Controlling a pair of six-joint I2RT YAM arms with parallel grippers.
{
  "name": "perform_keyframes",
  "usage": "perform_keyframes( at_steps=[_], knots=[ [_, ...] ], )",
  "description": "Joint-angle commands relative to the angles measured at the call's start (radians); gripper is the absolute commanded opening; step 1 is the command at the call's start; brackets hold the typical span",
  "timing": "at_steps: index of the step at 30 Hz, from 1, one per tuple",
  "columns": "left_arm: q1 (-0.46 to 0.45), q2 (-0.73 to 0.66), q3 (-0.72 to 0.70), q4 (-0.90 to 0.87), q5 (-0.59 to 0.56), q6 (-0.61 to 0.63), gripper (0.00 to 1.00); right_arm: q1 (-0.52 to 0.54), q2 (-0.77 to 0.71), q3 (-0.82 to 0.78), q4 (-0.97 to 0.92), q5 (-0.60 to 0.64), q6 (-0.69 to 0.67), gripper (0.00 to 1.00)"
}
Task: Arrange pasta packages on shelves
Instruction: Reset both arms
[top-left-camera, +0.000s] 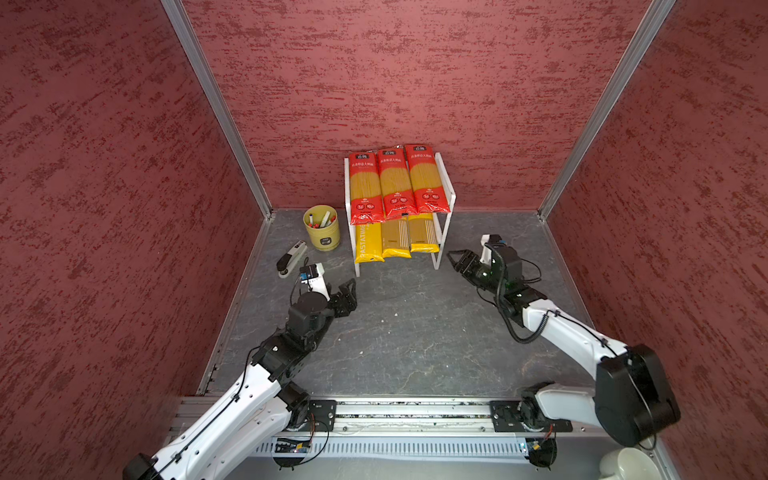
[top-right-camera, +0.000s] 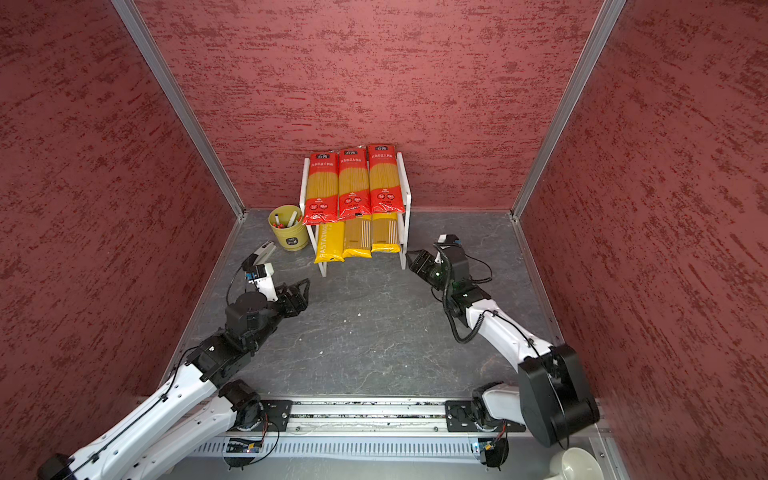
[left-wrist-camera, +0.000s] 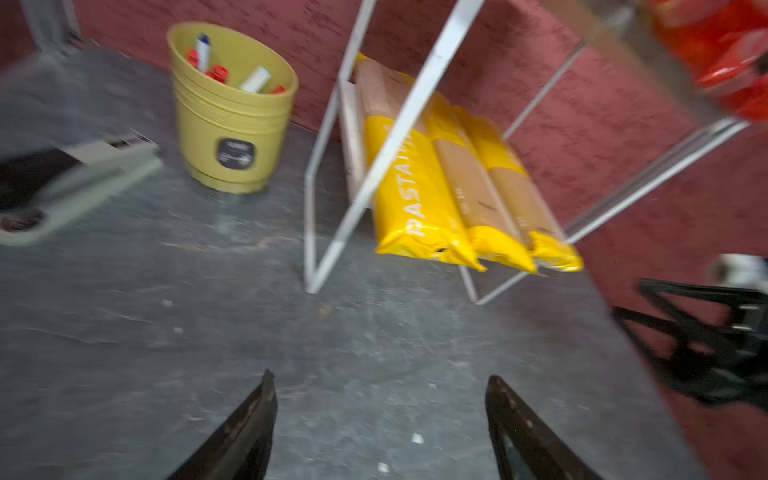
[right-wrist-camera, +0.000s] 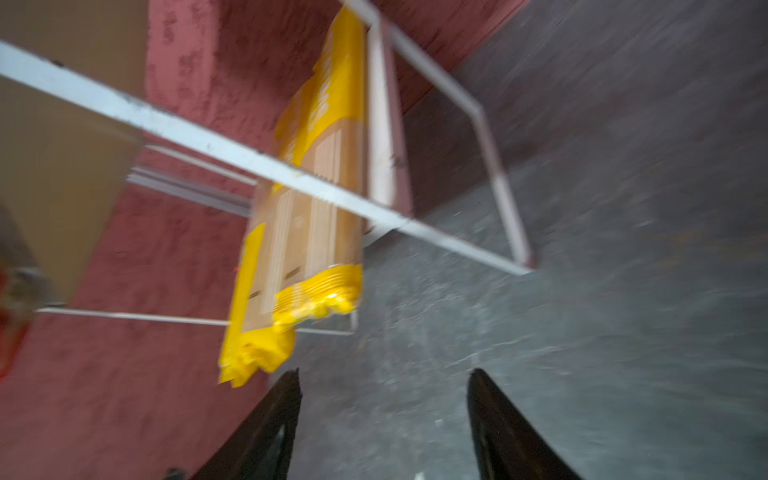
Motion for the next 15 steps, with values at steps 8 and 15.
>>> perform_keyframes(
  at_steps=[8, 15],
  knots=[
    [0.294, 0.272, -0.172, 0.563, -0.352, 0.410, 0.84, -0.130, -0.090, -0.338, 0.590, 0.843, -0.723, 0.79],
    [0.563, 0.482, -0.315, 1.035, 0.133, 0.322, 0.85, -0.229, 0.140, -0.497, 1.049, 0.764, -0.767, 0.82]
  ],
)
